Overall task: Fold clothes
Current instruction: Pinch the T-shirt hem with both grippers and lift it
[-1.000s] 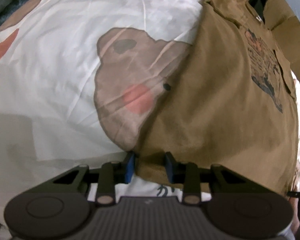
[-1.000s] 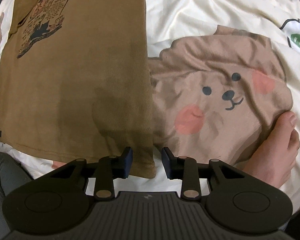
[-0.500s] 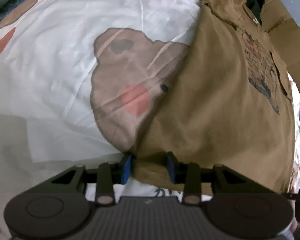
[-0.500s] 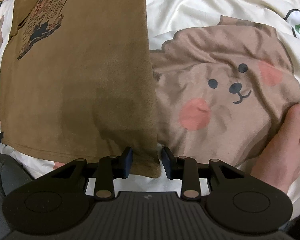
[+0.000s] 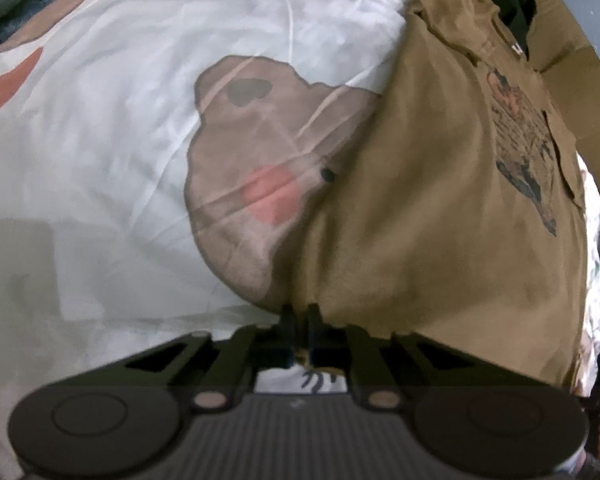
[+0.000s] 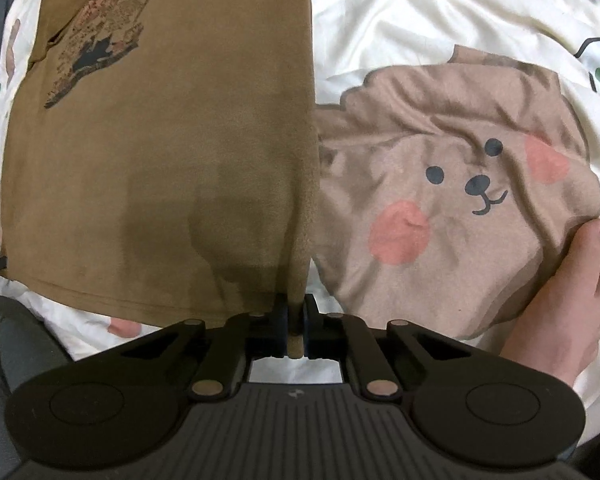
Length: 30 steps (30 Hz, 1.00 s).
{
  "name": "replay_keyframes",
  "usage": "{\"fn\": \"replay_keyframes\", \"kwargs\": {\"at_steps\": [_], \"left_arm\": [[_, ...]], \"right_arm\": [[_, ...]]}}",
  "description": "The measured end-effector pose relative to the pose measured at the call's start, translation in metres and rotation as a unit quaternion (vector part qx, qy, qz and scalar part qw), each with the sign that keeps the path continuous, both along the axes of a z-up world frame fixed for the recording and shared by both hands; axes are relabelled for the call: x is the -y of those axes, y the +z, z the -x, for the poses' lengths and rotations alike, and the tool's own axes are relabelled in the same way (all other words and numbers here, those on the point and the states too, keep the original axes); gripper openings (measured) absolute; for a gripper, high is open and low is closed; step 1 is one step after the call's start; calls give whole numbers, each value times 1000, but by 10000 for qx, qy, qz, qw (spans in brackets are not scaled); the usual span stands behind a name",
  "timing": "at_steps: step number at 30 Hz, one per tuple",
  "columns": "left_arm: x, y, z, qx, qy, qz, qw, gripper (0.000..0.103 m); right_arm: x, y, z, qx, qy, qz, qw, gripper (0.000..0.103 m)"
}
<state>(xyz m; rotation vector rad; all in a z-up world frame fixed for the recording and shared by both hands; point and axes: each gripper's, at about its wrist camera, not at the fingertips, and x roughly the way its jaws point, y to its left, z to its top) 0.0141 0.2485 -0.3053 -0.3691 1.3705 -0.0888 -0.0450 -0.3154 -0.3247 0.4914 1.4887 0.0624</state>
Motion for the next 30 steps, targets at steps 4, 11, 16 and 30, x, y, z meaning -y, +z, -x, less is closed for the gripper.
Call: {"fn": "replay_keyframes", "kwargs": {"at_steps": [4,11,16,30], "left_arm": [[2,12,1,132,2,30,9999,4],[-26,54,-9,572,61,361,9977,4],[-33,102,-28,1004,58,535,9935,4],[-12,177,-63,1758,8,796,9812,4]], "right_arm": [[8,10,4,55,-60,-46,10000,6],[16,39,3,345,-300,-306,9985,6],[24,68,-10,695,-487,-562,9948,6],[62,146,-43,1657,-1104,-726,9773,5]]}}
